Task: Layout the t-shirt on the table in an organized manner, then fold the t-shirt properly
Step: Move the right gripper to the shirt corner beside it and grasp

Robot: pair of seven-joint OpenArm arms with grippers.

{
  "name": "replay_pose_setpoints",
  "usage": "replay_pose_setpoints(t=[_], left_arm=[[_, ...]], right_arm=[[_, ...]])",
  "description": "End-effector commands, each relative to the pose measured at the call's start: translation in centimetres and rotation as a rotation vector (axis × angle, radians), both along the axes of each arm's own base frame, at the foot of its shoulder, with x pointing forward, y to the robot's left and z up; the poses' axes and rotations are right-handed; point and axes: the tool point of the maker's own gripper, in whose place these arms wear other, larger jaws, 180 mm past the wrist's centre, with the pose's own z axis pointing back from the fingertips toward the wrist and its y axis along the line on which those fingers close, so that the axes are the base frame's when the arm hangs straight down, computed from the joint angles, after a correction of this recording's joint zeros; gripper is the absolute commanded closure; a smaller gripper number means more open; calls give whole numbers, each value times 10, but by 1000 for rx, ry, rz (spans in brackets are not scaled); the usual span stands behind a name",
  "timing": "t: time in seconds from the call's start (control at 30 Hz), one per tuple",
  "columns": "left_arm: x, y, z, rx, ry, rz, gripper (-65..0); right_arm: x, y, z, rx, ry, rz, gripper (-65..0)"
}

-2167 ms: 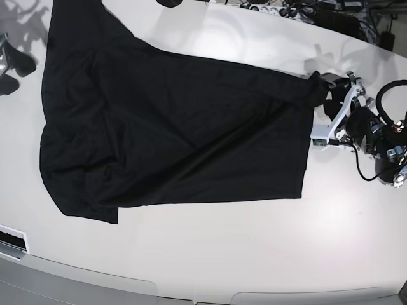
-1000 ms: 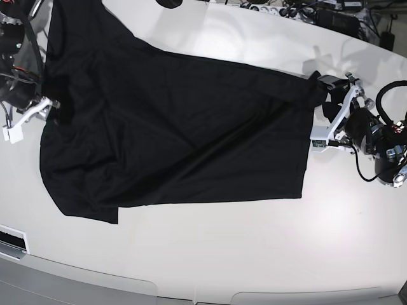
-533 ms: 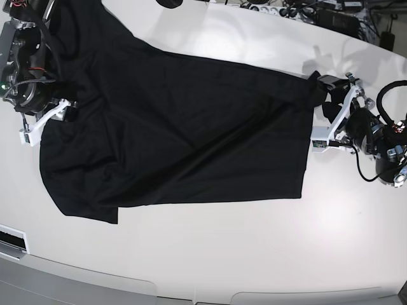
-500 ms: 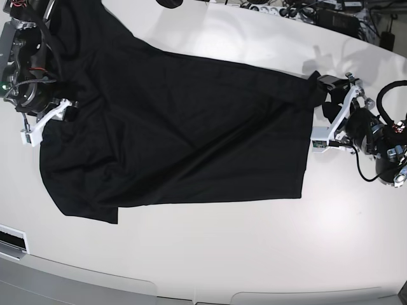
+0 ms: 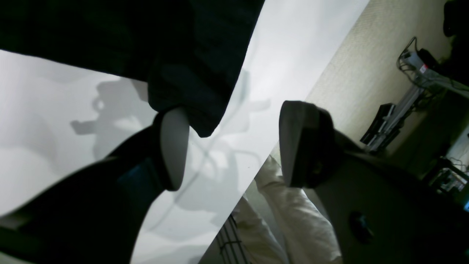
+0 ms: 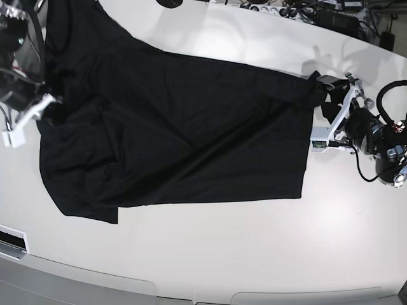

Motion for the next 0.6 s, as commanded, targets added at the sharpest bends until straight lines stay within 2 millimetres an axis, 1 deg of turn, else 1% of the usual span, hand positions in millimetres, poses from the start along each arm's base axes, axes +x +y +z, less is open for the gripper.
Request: replay_pose_setpoints(t=[0.0,0.13,0.23,0.3,0.47,0.57], left_arm=[[9,2,9,-12,-27,11,-392],[9,1,9,-15,-28,13,-392],[9,1,9,-14,-28,13,-392],[9,1,9,-14,-29,13,-392],[9,1,9,-14,-29,13,-392],[9,1,9,-14,-29,13,-392]], right_arm=[[1,-6,15,-14,-49,-11,0],[-27,-13,13,-36,5,-78,0],[-50,-13,1,-20,77,-134,0],[-64,-12,-12,-29,133,-162,0],[-88,-15,-38,-78,260,-292,0],[-95,-23,-45,-119,297,-371,0]])
